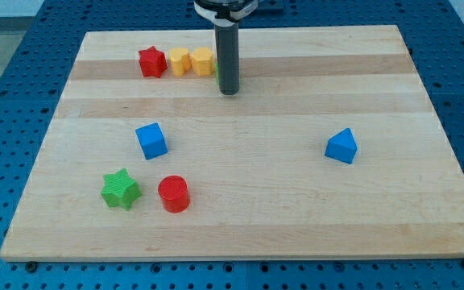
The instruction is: Push the green circle to the bottom right side of the yellow hexagon
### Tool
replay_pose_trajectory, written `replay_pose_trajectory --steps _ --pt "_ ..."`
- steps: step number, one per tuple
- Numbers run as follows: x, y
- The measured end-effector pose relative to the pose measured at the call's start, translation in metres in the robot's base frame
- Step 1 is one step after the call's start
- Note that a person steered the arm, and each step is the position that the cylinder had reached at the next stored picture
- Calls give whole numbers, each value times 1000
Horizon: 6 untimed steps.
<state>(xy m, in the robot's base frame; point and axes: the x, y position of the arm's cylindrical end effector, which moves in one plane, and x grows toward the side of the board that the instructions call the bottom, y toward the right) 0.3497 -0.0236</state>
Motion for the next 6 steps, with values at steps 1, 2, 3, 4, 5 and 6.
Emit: replay_pose_trajectory --steps 1,2,3,4,5,6 --pt "0 0" --pt "-2 -2" --pt "-3 -10" --pt "-3 -43" --pt "-4 -45" --pt "-4 -17"
